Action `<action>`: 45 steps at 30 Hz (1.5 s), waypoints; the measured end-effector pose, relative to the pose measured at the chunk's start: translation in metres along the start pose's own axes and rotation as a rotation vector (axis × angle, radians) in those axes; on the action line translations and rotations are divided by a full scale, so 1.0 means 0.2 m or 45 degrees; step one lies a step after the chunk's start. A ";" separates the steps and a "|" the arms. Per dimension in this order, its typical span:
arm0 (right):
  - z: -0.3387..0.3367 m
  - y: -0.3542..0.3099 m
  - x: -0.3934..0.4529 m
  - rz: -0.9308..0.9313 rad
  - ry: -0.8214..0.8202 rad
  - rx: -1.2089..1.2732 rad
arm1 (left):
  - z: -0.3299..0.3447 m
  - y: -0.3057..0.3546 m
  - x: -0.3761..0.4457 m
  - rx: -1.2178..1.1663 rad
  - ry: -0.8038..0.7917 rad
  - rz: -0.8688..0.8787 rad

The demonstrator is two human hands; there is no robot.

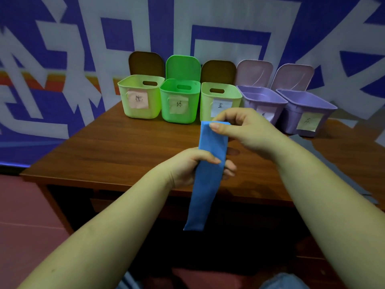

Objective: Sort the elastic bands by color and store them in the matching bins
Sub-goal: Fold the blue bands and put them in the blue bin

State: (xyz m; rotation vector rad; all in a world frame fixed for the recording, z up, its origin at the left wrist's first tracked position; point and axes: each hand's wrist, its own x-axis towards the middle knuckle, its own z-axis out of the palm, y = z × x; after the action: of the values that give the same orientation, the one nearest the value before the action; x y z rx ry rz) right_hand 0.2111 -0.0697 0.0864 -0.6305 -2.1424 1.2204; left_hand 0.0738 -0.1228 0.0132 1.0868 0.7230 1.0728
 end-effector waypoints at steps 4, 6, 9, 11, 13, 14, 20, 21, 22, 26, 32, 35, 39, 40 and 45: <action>-0.06 -0.06 0.13 -0.015 0.052 -0.095 | 0.00 0.10 0.06 -0.009 0.091 0.041; -0.10 -0.11 0.19 -0.020 0.082 -0.041 | -0.01 0.17 0.09 -0.022 0.092 0.048; -0.19 -0.22 0.28 -0.060 0.167 -0.024 | 0.00 0.27 0.14 -0.055 0.066 0.048; -0.24 -0.28 0.35 -0.053 0.192 -0.037 | -0.01 0.33 0.17 -0.049 0.099 0.061; -0.27 -0.31 0.41 -0.026 0.209 -0.033 | -0.02 0.36 0.20 -0.041 0.124 0.051; -0.29 -0.32 0.44 -0.020 0.229 -0.025 | -0.03 0.36 0.21 -0.024 0.140 0.029; -0.34 -0.32 0.50 0.001 0.404 -0.094 | -0.07 0.23 0.19 0.128 0.268 -0.141; -0.34 -0.30 0.50 0.002 0.418 -0.115 | -0.06 0.20 0.19 0.112 0.273 -0.147; -0.35 -0.29 0.51 -0.003 0.433 -0.132 | -0.06 0.18 0.19 0.072 0.276 -0.149; -0.33 -0.24 0.48 -0.001 0.499 -0.166 | 0.00 0.12 0.16 -0.144 0.232 -0.135; -0.29 -0.24 0.35 0.077 0.340 -0.246 | 0.03 -0.01 0.05 -0.048 0.327 -0.062; -0.26 -0.21 0.27 0.123 0.225 -0.248 | 0.03 -0.09 -0.03 0.161 0.363 -0.054; -0.20 -0.10 0.21 0.182 0.140 -0.225 | 0.04 -0.22 -0.12 0.345 0.453 -0.055; -0.18 -0.06 0.20 0.202 0.134 -0.204 | 0.03 -0.25 -0.12 0.433 0.505 -0.022; -0.12 0.10 0.20 0.236 0.220 -0.163 | -0.04 -0.34 -0.10 1.092 0.697 0.103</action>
State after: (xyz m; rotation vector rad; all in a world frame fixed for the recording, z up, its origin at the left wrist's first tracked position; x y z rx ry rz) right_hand 0.2022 -0.0208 0.0896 -0.9723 -2.0640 1.0848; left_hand 0.0814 -0.1452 -0.0550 1.5562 1.6881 1.1652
